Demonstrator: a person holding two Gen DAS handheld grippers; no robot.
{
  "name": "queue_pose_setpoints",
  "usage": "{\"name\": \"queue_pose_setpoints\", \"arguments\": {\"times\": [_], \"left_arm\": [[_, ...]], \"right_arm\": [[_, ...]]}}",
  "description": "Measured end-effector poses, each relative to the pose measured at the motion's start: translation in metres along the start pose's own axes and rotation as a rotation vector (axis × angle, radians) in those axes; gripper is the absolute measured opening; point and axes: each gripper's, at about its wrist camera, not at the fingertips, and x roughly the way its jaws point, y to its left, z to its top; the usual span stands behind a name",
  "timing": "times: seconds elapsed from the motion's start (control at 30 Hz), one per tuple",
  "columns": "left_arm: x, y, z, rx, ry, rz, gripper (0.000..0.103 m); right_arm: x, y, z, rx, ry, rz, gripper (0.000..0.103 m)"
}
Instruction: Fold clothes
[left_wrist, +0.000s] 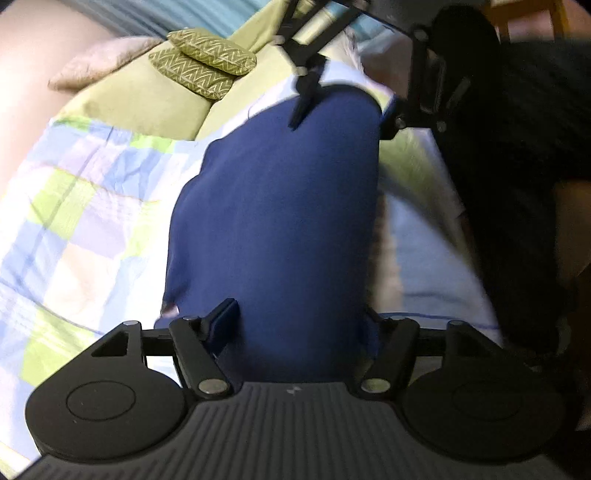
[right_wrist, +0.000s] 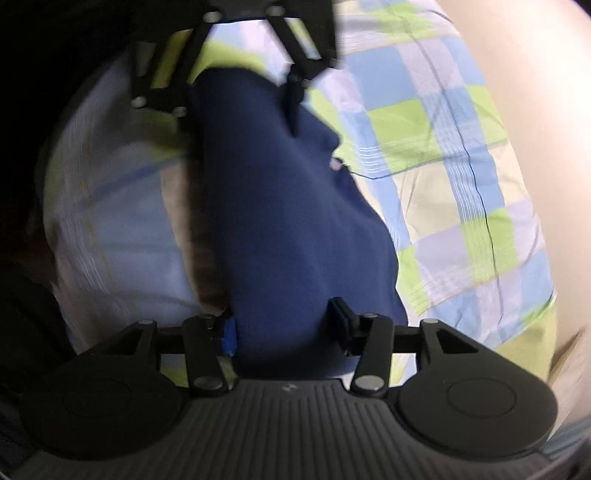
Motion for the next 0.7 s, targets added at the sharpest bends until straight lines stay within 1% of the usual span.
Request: {"name": "queue_pose_setpoints", "arguments": {"times": [0.03, 0.07, 0.1, 0.17, 0.2, 0.23, 0.3, 0.33, 0.37, 0.4, 0.43, 0.47, 0.5, 0.53, 0.6, 0.63, 0.67, 0.7], "left_arm": [[-0.007, 0.019, 0.002, -0.098, -0.020, -0.049, 0.072], [-0.011, 0.031, 0.002, -0.158, -0.030, -0.074, 0.072], [-0.014, 0.052, 0.001, -0.262, -0.049, -0.095, 0.072], [-0.019, 0.099, -0.001, -0.485, -0.089, -0.138, 0.073], [-0.022, 0.104, -0.004, -0.515, -0.094, -0.137, 0.073], [-0.015, 0.126, -0.005, -0.601, -0.103, -0.122, 0.072], [-0.003, 0.153, -0.007, -0.714, -0.110, -0.105, 0.071], [0.015, 0.171, -0.005, -0.788, -0.104, -0.113, 0.071], [0.029, 0.181, -0.005, -0.834, -0.090, -0.129, 0.068], [0.044, 0.191, -0.005, -0.875, -0.075, -0.146, 0.068], [0.074, 0.205, -0.003, -0.921, -0.037, -0.184, 0.067], [0.073, 0.202, -0.010, -0.930, -0.028, -0.194, 0.061], [0.087, 0.206, -0.011, -0.952, -0.013, -0.220, 0.056], [0.116, 0.217, -0.010, -0.997, 0.014, -0.263, 0.056], [0.136, 0.222, -0.019, -1.053, 0.013, -0.318, 0.051], [0.144, 0.225, -0.022, -1.080, 0.007, -0.340, 0.050], [0.134, 0.215, -0.033, -1.088, 0.003, -0.345, 0.047], [0.133, 0.210, -0.041, -1.099, -0.007, -0.355, 0.040]], "right_arm": [[-0.008, -0.005, -0.002, 0.042, -0.005, 0.018, 0.044], [-0.011, -0.015, 0.000, 0.091, -0.011, 0.043, 0.044], [-0.009, -0.036, 0.000, 0.150, -0.026, 0.070, 0.046], [-0.040, -0.061, -0.007, 0.379, -0.096, 0.162, 0.050], [-0.051, -0.070, -0.010, 0.466, -0.123, 0.194, 0.051], [-0.054, -0.075, -0.014, 0.513, -0.137, 0.197, 0.051], [-0.061, -0.095, -0.032, 0.696, -0.191, 0.204, 0.051], [-0.059, -0.106, -0.048, 0.824, -0.209, 0.203, 0.051], [-0.050, -0.120, -0.062, 0.955, -0.218, 0.203, 0.051], [-0.047, -0.123, -0.069, 1.003, -0.222, 0.208, 0.051], [-0.038, -0.136, -0.084, 1.123, -0.234, 0.228, 0.051], [-0.026, -0.147, -0.099, 1.225, -0.243, 0.252, 0.051], [-0.017, -0.153, -0.104, 1.253, -0.242, 0.261, 0.051], [-0.006, -0.158, -0.110, 1.289, -0.237, 0.279, 0.051], [0.016, -0.163, -0.130, 1.378, -0.211, 0.342, 0.051], [0.016, -0.159, -0.135, 1.391, -0.209, 0.354, 0.051], [0.034, -0.160, -0.136, 1.423, -0.202, 0.386, 0.051], [0.050, -0.159, -0.140, 1.456, -0.196, 0.419, 0.051]]}}
